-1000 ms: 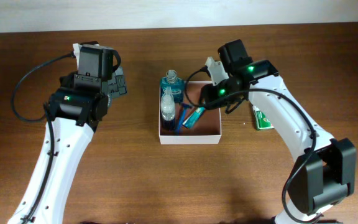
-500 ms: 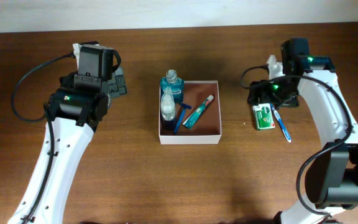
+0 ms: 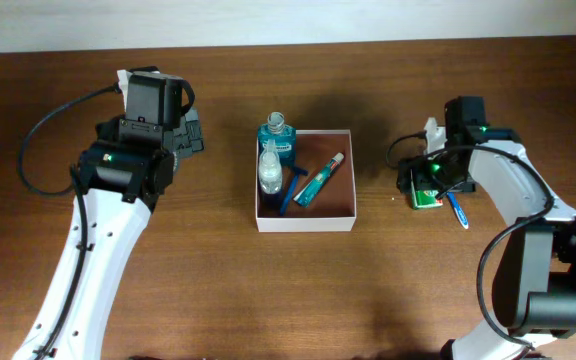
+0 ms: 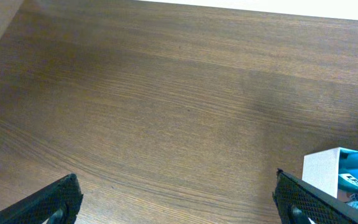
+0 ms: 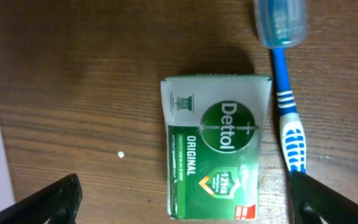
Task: Pack container
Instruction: 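Return right gripper to the Dettol soap bar and grasp it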
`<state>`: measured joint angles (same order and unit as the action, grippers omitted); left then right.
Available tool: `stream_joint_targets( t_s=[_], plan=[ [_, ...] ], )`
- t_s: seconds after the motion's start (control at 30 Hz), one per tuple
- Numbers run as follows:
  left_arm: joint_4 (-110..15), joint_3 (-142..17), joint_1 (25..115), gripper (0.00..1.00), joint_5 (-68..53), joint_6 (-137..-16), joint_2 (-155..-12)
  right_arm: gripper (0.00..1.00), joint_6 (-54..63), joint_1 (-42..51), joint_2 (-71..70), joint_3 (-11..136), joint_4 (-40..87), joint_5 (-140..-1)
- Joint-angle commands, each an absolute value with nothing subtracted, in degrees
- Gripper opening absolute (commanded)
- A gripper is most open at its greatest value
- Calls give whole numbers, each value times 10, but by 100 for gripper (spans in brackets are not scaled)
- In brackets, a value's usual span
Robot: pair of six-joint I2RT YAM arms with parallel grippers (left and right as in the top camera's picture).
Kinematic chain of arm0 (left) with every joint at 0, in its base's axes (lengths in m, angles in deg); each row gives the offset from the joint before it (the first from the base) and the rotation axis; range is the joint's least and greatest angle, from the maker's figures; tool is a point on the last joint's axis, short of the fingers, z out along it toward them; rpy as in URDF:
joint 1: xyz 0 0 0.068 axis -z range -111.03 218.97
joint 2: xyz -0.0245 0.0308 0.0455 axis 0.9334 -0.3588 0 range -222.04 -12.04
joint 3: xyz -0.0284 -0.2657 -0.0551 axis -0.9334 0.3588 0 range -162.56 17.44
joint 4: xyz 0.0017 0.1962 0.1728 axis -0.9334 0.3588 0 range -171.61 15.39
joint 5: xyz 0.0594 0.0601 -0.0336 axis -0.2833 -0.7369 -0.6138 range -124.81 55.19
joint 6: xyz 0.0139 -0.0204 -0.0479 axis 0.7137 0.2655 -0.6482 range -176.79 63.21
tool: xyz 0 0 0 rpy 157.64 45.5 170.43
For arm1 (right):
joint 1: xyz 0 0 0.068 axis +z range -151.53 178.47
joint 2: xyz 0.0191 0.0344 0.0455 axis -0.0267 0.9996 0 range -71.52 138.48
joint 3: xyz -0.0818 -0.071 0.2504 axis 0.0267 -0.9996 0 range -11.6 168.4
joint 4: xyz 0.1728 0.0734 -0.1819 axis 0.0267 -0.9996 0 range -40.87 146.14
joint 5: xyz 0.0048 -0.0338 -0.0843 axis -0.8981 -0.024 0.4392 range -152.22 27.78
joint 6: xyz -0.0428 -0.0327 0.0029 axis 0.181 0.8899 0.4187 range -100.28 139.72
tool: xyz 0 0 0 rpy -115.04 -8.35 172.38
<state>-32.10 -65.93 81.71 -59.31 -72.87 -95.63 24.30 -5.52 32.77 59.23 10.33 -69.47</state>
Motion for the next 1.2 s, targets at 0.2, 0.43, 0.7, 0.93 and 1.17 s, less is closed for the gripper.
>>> stream_joint_targets(
  t_s=[0.2, 0.43, 0.7, 0.93, 1.17],
  plan=[
    [-322, -664, 816, 99, -601, -726, -959, 100, 274, -57, 321, 568, 143, -673],
    [-322, -664, 816, 99, -601, -726, -959, 100, 274, -57, 321, 539, 187, -673],
    [-322, -664, 816, 99, -601, -726, -959, 88, 268, -57, 322, 527, 194, -680],
    [-322, -664, 816, 99, -601, -726, -959, 87, 268, -57, 345, 519, 208, -680],
    [-322, -664, 816, 99, -601, -726, -959, 82, 268, -57, 349, 519, 209, -680]
  ],
)
